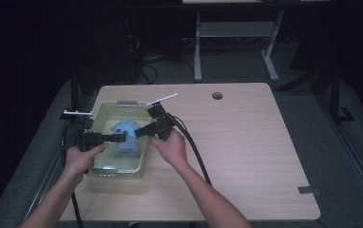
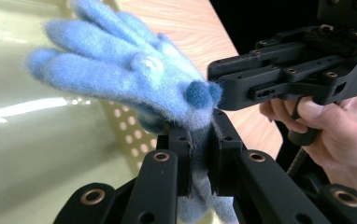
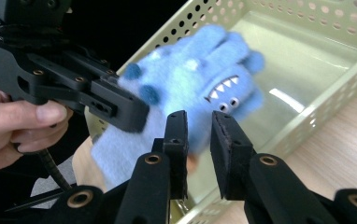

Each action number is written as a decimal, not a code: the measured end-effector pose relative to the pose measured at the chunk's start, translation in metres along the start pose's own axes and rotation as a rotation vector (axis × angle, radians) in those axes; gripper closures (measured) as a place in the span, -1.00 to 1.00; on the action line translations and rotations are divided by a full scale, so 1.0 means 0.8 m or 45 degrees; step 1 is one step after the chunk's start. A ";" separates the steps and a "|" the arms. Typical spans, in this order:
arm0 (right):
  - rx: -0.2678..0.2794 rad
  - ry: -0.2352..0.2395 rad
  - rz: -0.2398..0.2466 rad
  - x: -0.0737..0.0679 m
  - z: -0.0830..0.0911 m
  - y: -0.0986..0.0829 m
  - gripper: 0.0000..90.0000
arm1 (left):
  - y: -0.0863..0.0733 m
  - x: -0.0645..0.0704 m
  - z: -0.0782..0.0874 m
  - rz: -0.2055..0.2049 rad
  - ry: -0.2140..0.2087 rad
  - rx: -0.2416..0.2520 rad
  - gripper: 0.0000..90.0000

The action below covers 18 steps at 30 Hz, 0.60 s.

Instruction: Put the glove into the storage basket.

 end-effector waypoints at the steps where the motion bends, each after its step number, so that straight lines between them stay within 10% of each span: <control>1: -0.001 -0.002 0.000 0.002 0.000 0.000 0.69 | -0.001 -0.003 0.001 0.005 0.008 -0.004 0.81; 18: -0.017 0.007 0.015 -0.001 0.003 -0.004 0.54 | -0.018 -0.046 -0.003 0.085 0.172 -0.141 0.81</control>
Point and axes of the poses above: each handheld gripper's, and its own axes: z roughly backward along the jaws, y roughly out of its top, x roughly to its right, the point moved 8 cm from there along -z, roughly forward along the jaws, and after that the axes turned 15 degrees about -z, right-handed, at the moved point
